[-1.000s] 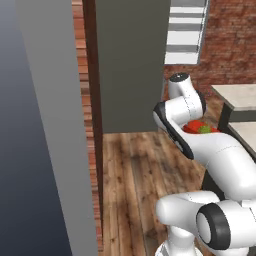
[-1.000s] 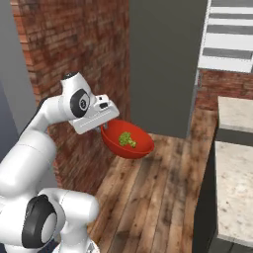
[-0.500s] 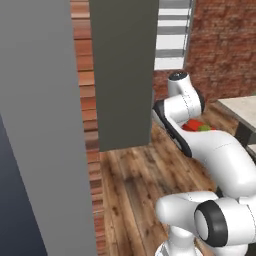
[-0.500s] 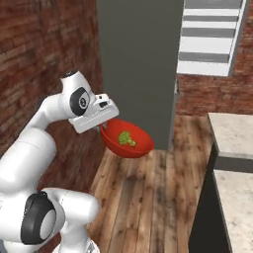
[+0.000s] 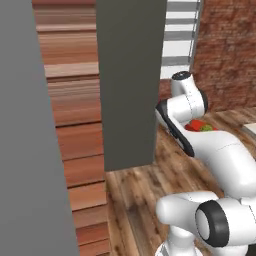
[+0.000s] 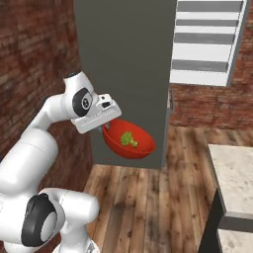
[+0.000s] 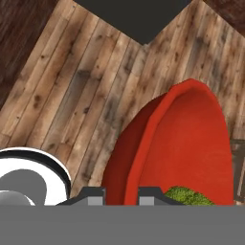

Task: Move the glass cup from next to the sink to the open cabinet. Then, move the bowl with the broccoli to the fridge to clear the area for faucet cleaning.

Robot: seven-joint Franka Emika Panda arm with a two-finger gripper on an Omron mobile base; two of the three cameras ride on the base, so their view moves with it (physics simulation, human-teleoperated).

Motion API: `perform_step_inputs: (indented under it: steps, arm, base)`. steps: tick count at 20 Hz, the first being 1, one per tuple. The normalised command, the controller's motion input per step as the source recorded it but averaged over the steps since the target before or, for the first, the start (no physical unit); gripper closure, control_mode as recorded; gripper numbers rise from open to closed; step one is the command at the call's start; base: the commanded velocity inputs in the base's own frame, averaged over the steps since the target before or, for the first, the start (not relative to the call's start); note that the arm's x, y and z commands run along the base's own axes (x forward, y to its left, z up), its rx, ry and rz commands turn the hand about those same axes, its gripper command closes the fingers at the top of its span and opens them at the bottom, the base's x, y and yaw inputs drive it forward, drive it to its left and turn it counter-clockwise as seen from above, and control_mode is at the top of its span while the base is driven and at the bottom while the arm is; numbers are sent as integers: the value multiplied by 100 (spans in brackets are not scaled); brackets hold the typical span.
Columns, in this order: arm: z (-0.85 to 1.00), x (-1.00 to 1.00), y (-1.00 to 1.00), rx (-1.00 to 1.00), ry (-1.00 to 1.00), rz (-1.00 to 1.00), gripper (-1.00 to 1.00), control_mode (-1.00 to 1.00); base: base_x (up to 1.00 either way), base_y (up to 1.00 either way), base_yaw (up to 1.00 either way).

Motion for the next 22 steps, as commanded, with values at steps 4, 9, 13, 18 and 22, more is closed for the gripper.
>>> perform_step_inputs:
  steps: [4,9,13,18,22]
  arm:
    - [0,0,0,0,0,0,100,100]
    - [0,0,0,0,0,0,100,100]
    - [0,0,0,0,0,0,100,100]
    - [0,0,0,0,0,0,100,100]
    - [0,0,0,0,0,0,100,100]
  base:
    - [100,0,-11]
    - [100,-23,-7]
    - [100,-65,-3]
    - [96,-97,0]
    - [100,-55,-1]
